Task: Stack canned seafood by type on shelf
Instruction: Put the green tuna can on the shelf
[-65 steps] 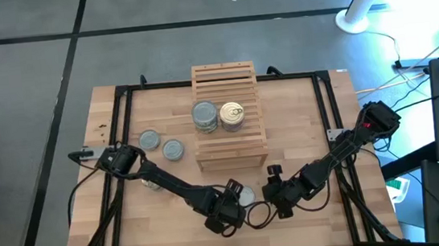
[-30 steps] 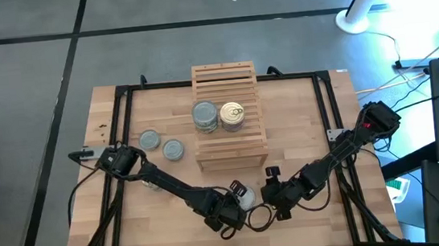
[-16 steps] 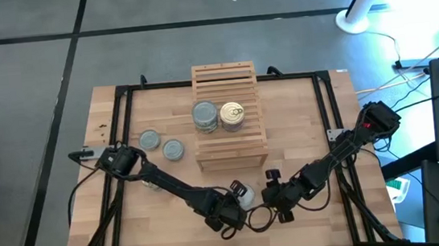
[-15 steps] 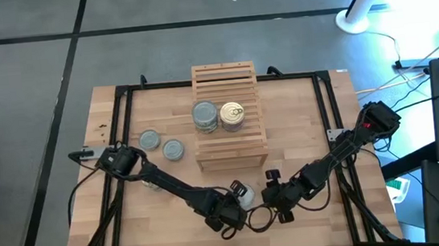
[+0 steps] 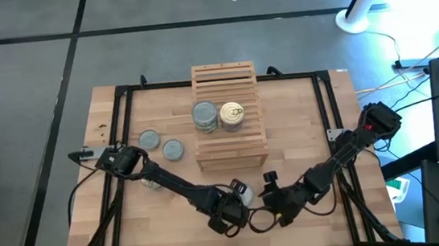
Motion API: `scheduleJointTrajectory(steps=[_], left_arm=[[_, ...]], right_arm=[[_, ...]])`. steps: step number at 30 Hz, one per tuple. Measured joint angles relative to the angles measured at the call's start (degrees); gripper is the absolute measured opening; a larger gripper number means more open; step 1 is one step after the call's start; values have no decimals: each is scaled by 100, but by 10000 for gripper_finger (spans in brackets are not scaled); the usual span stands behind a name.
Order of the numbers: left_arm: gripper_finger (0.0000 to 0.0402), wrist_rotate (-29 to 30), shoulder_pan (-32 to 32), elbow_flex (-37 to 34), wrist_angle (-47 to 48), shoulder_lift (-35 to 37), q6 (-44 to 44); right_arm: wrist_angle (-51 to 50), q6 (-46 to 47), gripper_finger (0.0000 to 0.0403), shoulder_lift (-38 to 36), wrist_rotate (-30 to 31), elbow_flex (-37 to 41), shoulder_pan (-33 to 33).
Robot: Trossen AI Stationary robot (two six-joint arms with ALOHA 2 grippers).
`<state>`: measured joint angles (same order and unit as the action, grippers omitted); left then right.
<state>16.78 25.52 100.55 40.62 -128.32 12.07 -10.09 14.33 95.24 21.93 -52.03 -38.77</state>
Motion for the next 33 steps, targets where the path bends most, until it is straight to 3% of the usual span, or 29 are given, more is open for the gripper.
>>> scheduleJointTrajectory(steps=[13, 33], left_arm=[[0, -5, -44, 2, -48, 25, -168], [0, -6, -175, 17, -86, 125, -489]], right_arm=[[442, -403, 186, 529, 1104, 0, -331], [578, -1350, 186, 560, 1202, 0, -336]])
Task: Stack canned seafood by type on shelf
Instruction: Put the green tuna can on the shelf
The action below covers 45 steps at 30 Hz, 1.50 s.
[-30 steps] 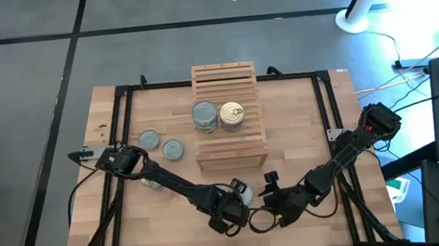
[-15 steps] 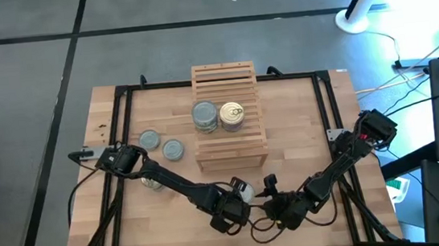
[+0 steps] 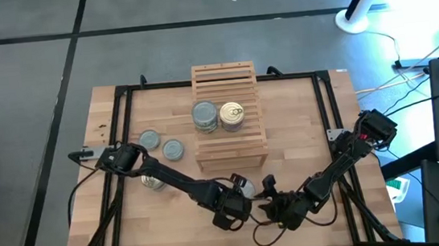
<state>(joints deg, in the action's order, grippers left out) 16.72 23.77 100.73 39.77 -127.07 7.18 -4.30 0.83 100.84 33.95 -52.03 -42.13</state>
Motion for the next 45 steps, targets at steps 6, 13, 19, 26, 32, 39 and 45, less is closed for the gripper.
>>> scheduleJointTrajectory(steps=[6, 13, 19, 26, 32, 39, 45], left_arm=[[0, -23, 4, 3, 4, 40, -1], [0, -26, 4, 4, 7, 40, 0], [0, -27, 4, 4, 7, 40, 0], [0, -27, 4, 4, 7, 40, 0], [0, -160, -4, 4, 4, 40, -91], [0, -330, -81, 7, -50, 42, -437], [0, -327, -96, 9, -233, 45, -455]], right_arm=[[-1, -279, 186, 0, -4, 0, 15], [1, -268, 186, 0, -250, 0, 15], [150, -263, 186, 0, -504, -2, 15], [385, -88, 186, 0, -308, -7, 15], [421, -111, 186, 0, -133, -7, 15], [423, -426, 186, 0, -115, -7, 15], [375, -427, 186, 0, -8, -7, 15]])
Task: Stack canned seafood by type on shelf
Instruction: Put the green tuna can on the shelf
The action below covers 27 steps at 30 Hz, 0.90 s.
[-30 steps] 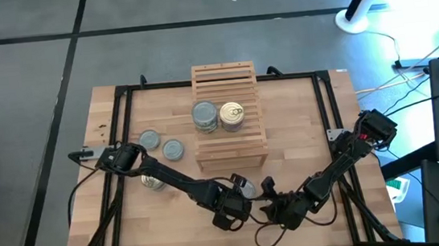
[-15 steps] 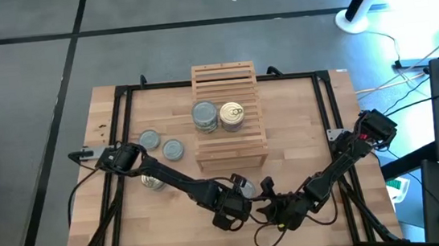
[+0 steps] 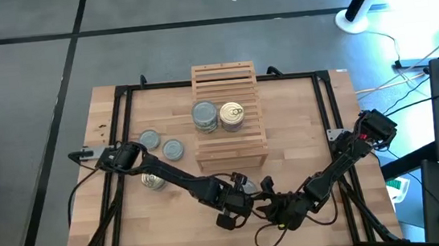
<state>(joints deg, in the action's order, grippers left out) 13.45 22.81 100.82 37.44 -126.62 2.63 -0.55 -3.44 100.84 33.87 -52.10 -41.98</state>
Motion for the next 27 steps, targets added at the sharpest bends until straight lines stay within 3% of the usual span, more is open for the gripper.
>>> scheduleJointTrajectory(steps=[8, 15, 23, 27], left_arm=[[0, -7, -42, 2, 5, 166, -135], [0, -73, -104, 2, 3, 209, -142], [0, -243, -111, 2, 1, 209, -229], [0, -243, -111, 2, 3, 211, -227]], right_arm=[[-225, 141, 186, 0, 11, 0, 0], [-209, 603, 186, 0, 706, -98, 0], [-258, 610, 186, 0, 668, -226, -2], [-258, 616, 186, 0, 282, -319, 0]])
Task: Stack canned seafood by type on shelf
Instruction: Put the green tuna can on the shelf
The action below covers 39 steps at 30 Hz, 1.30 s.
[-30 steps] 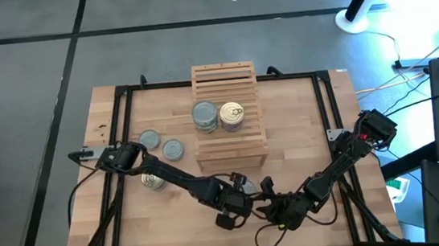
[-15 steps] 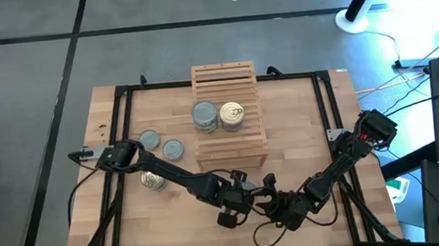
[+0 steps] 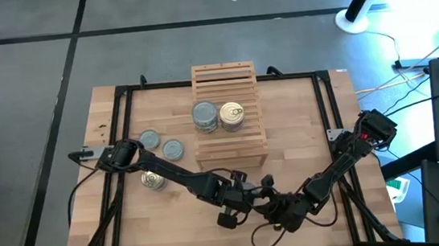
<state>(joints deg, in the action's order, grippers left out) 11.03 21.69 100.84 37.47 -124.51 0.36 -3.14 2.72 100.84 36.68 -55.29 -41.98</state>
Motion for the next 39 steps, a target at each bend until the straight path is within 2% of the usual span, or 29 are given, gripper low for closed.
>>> scheduleJointTrajectory(steps=[15, 35, 39], left_arm=[[0, 0, 0, 0, 0, 0, 11], [0, 2, -11, 0, 0, 2, -58], [0, 2, -60, 0, -1, 4, -229]], right_arm=[[176, 4, 186, 0, -432, -22, 0], [149, 203, 186, 0, -384, -22, 0], [-67, 493, 186, 0, -384, -22, 0]])
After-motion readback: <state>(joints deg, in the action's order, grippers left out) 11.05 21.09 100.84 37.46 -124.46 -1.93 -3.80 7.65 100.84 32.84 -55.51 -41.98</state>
